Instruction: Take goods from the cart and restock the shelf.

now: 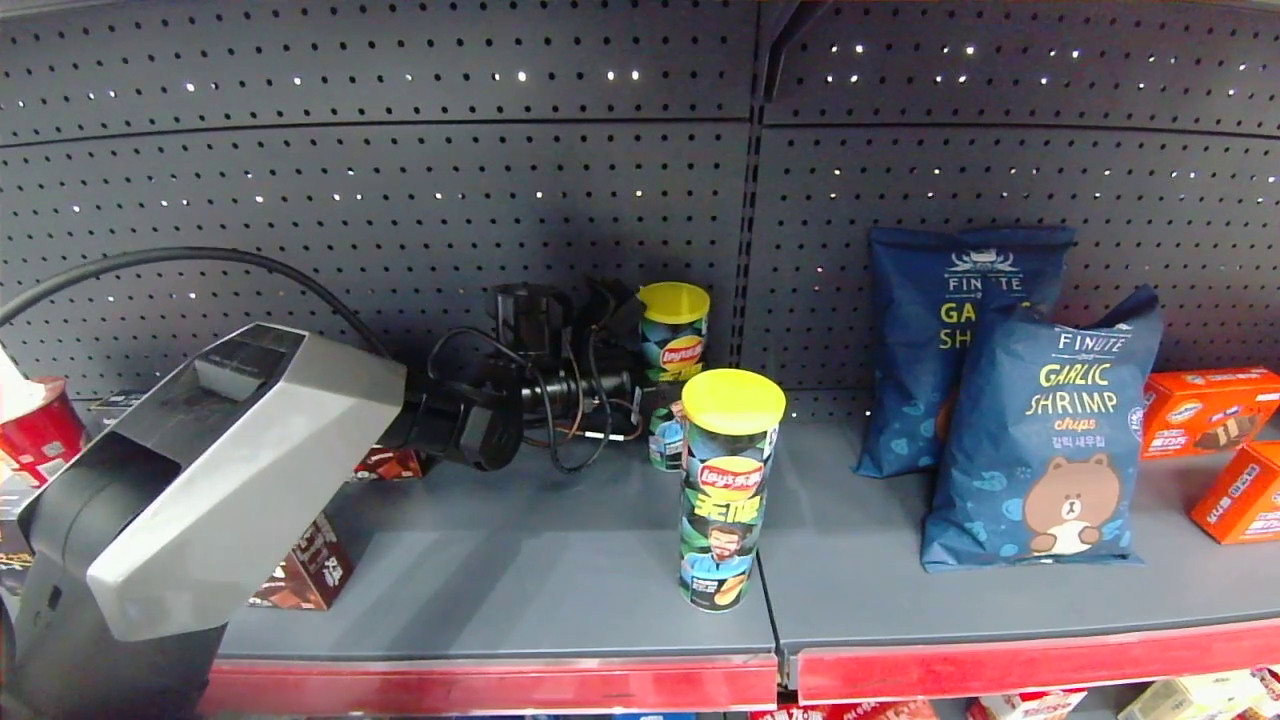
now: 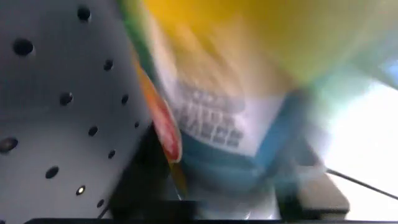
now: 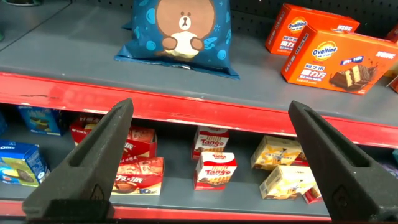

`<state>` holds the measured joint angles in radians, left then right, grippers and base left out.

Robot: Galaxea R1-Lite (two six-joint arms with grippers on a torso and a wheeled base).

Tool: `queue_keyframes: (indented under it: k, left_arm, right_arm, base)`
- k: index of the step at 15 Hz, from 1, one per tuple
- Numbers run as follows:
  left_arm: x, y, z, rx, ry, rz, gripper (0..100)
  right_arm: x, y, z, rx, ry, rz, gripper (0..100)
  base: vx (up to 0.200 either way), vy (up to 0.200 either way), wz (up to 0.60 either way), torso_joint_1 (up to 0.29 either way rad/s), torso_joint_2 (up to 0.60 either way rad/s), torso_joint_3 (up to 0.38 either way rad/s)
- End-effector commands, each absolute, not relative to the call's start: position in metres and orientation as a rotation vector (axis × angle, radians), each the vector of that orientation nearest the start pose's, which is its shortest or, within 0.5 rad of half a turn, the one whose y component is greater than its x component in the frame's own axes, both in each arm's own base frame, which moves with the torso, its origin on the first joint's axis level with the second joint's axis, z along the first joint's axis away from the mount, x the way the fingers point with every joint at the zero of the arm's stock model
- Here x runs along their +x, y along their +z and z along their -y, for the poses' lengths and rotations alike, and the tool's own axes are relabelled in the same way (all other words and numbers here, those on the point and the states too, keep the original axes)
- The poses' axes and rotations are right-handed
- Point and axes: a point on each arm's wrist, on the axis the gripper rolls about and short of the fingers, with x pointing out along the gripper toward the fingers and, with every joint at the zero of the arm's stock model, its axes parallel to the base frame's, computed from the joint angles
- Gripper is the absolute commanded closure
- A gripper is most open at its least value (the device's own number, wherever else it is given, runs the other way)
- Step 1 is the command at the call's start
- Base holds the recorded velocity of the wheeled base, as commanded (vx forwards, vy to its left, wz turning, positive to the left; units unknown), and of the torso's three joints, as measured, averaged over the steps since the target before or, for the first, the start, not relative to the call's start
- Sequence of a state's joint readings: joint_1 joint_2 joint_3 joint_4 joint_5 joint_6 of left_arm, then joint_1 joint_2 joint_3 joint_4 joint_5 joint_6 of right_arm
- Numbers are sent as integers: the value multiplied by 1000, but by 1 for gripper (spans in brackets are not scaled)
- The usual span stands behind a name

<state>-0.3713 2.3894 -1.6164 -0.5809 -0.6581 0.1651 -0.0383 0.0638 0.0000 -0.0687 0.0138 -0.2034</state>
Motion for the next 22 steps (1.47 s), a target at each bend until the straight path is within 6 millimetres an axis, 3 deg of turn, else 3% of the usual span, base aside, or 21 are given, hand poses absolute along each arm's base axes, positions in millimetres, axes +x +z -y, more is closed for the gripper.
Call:
queue_keyframes:
  k: [1,6,9,14,17,22]
  left_arm:
    - [454,117,191,121,-1040,-119,0]
    - [442,118,189,125,-1046,-136,0]
    - [418,123,174,164,-1039,-132,0]
    - [376,113,127,155,-965,-126,0]
    - [350,121,103,154,-922,-120,0]
    - [312,150,94,140,-886,-59,0]
  right_arm:
    - [-18,84,-1,-204,-23,1,0]
    - [-18,84,-1,-203,-22,1,0]
    - [-18,84,-1,-201,-22,2,0]
    - [-18,84,-1,-199,-18,-9,0]
    - [-18,84,-1,-199,-4,-10,0]
    - [-18,84,-1,-199,-4,-10,0]
  base:
    - [0,0,0,0,0,0]
    - [0,0,0,0,0,0]
    - [0,0,0,0,0,0]
    - [0,0,0,0,0,0]
    - [0,0,0,0,0,0]
    - [0,0,0,0,0,0]
